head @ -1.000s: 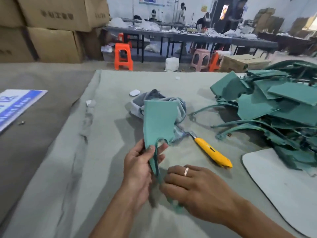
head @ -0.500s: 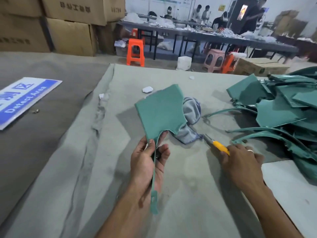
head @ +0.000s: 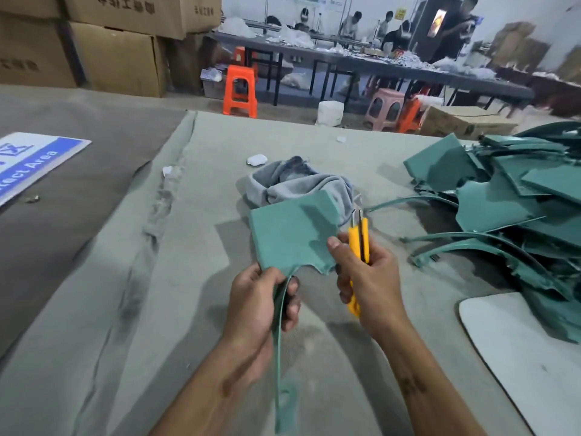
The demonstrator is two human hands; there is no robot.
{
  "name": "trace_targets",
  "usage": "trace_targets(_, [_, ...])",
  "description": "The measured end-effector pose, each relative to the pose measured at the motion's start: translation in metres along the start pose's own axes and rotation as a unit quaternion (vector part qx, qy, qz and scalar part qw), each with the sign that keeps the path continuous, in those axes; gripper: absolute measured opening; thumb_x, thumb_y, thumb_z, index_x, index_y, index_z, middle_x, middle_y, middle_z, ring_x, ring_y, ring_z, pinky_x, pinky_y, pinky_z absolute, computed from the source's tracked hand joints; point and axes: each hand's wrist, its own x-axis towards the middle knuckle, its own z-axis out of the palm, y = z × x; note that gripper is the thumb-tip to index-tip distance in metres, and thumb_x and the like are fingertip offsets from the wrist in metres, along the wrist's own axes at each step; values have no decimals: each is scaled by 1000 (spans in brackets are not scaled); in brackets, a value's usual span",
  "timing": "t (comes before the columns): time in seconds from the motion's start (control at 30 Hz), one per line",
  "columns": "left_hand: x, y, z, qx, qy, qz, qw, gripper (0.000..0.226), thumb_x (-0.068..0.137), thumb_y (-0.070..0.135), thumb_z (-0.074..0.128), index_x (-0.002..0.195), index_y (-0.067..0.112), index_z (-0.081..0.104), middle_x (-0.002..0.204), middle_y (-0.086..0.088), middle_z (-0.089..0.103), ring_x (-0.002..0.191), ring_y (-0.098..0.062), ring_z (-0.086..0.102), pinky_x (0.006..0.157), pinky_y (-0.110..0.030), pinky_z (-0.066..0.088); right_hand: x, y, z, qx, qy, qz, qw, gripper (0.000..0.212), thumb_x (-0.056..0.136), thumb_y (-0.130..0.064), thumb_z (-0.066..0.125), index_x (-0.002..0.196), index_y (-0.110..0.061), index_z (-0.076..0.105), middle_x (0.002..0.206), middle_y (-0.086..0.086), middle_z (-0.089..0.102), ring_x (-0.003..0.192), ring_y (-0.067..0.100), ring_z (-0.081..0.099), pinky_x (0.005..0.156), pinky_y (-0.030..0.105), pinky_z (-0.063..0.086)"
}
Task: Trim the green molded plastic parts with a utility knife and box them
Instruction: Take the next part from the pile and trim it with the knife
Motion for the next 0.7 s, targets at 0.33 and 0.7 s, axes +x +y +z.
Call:
trace_targets(0.33, [0, 2, 0, -53, -38, 2, 998, 36, 98, 1, 36, 102, 4, 72, 88, -18, 74, 61, -32, 70, 42, -30, 53, -10, 0, -2, 188, 127, 43, 973, 28, 78, -17, 72, 54, -24, 58, 46, 1, 37, 36, 16, 31, 40, 21, 30])
trace_targets(0.7, [1, 7, -12, -82, -143, -114, 980, 42, 85, 23, 68, 120, 0, 71, 122, -19, 71, 90, -26, 71, 71, -32, 63, -30, -6, -9, 22, 12, -140, 990, 36, 89, -28, 70, 59, -17, 53, 40, -4, 47, 31, 18, 42, 41, 20, 37])
